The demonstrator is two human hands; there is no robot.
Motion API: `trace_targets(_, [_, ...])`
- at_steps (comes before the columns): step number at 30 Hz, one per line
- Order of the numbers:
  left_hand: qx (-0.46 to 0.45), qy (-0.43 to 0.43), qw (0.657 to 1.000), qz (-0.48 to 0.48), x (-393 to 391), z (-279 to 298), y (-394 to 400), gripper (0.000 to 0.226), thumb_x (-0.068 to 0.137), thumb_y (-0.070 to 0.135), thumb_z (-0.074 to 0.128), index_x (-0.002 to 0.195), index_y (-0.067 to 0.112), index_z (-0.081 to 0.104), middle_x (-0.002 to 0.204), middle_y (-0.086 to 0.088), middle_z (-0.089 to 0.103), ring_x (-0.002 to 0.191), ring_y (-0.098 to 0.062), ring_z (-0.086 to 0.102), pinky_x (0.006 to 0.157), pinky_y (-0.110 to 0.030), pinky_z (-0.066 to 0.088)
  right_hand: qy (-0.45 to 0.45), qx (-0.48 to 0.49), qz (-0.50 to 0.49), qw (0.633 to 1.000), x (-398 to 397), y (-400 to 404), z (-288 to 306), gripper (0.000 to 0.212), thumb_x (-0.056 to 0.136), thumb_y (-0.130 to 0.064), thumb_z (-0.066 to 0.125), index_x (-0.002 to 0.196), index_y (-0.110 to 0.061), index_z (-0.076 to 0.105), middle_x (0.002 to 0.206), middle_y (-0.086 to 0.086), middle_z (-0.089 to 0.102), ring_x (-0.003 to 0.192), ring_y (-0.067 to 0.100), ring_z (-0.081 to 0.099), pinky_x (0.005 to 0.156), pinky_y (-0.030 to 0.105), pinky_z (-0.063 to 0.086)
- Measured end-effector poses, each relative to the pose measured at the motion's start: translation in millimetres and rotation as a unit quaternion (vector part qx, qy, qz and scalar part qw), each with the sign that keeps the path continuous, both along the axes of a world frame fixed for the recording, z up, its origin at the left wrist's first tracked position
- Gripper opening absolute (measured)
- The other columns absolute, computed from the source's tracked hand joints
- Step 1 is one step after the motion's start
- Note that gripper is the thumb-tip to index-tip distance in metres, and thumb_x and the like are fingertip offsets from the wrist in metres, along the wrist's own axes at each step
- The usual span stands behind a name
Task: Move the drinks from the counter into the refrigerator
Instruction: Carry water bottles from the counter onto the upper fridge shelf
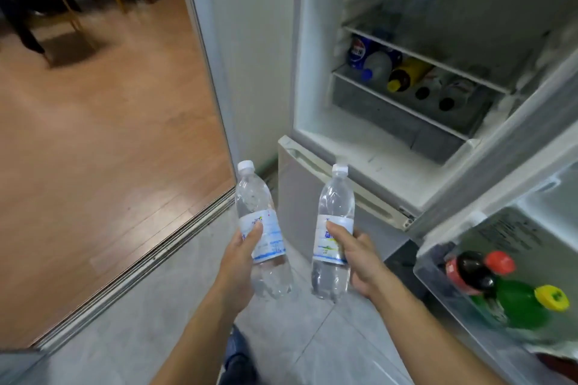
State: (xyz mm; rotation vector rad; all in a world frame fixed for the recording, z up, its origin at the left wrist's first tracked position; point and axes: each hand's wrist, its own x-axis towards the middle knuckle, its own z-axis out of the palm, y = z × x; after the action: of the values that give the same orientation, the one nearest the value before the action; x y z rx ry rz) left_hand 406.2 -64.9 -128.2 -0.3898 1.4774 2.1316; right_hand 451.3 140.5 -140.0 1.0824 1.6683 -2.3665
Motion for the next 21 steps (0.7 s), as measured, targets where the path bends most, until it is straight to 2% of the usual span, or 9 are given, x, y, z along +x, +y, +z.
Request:
trace_targets(2, [0.019, 0.013, 0.999, -0.044, -39.9, 4.5, 10.0, 0.054, 0.08, 0.043, 0.068, 0.125, 0.014, 0.064, 0.109, -0.017, 0.072, 0.091, -0.032, 0.071, 0.074, -0.042, 0.058, 0.009, 0.017, -0.028, 0.999, -25.3, 7.1, 8.4, 0.03, 0.087, -0.021, 0.074, 0.113, -0.008, 0.066, 0.1, 0.016, 0.076, 0.086, 0.029, 0.075, 0.068, 0.036, 0.061])
trace_targets(5, [0.046, 0.031, 0.994, -0.099, -101.4, 17.1, 21.4, 0.053, 0.077, 0.043, 0.073, 0.122, 0.016, 0.066, 0.108, -0.017, 0.071, 0.092, -0.033, 0.069, 0.075, -0.043, 0.058, 0.028, 0.049, -0.09, 0.994, -62.0, 14.9, 26.2, 0.026, 0.086, -0.018, 0.075, 0.109, -0.008, 0.068, 0.09, 0.013, 0.078, 0.075, 0.023, 0.076, 0.06, 0.03, 0.059])
trace_targets(10, [0.082, 0.069, 0.978, -0.178, -187.4, 50.7, 49.3, 0.029, 0.081, 0.04, 0.073, 0.106, 0.025, 0.073, 0.096, -0.011, 0.071, 0.079, -0.026, 0.07, 0.077, -0.044, 0.06, 0.078, 0.121, -0.165, 0.976, -109.1, 32.1, 64.5, 0.029, 0.082, -0.018, 0.078, 0.108, -0.013, 0.067, 0.098, 0.014, 0.076, 0.084, 0.026, 0.074, 0.075, 0.04, 0.061])
trace_targets(14, [0.099, 0.099, 0.964, -0.226, -236.0, 73.8, 87.2, 0.028, 0.08, 0.036, 0.074, 0.105, 0.023, 0.071, 0.086, -0.012, 0.07, 0.07, -0.031, 0.069, 0.065, -0.042, 0.058, 0.121, 0.186, -0.208, 0.953, -134.7, 54.9, 96.9, 0.018, 0.08, -0.018, 0.081, 0.092, -0.026, 0.071, 0.096, 0.01, 0.076, 0.087, 0.026, 0.074, 0.077, 0.044, 0.062])
trace_targets(17, [0.082, 0.153, 0.95, -0.261, -265.7, 93.7, 124.6, 0.044, 0.079, 0.037, 0.074, 0.12, 0.023, 0.063, 0.097, -0.013, 0.072, 0.08, -0.034, 0.071, 0.071, -0.047, 0.056, 0.157, 0.217, -0.238, 0.934, -156.2, 79.1, 120.6, 0.019, 0.079, -0.017, 0.081, 0.091, -0.028, 0.07, 0.094, 0.004, 0.076, 0.084, 0.019, 0.074, 0.072, 0.036, 0.06])
trace_targets(19, [0.062, 0.215, 0.935, -0.274, -284.5, 109.1, 157.8, 0.042, 0.086, 0.031, 0.073, 0.125, 0.022, 0.059, 0.108, -0.01, 0.073, 0.093, -0.03, 0.071, 0.078, -0.047, 0.058, 0.178, 0.243, -0.268, 0.915, -174.7, 101.2, 135.4, 0.021, 0.08, -0.013, 0.08, 0.093, -0.026, 0.069, 0.093, 0.0, 0.077, 0.083, 0.013, 0.072, 0.072, 0.031, 0.059])
trace_targets(21, [0.048, 0.27, 0.923, -0.269, -299.5, 127.3, 189.8, 0.038, 0.092, 0.02, 0.069, 0.128, 0.018, 0.056, 0.112, -0.009, 0.071, 0.101, -0.025, 0.069, 0.086, -0.04, 0.057, 0.196, 0.267, -0.297, 0.896, -194.4, 123.1, 151.7, 0.022, 0.08, -0.012, 0.08, 0.092, -0.026, 0.068, 0.092, -0.004, 0.077, 0.086, 0.014, 0.072, 0.078, 0.034, 0.059])
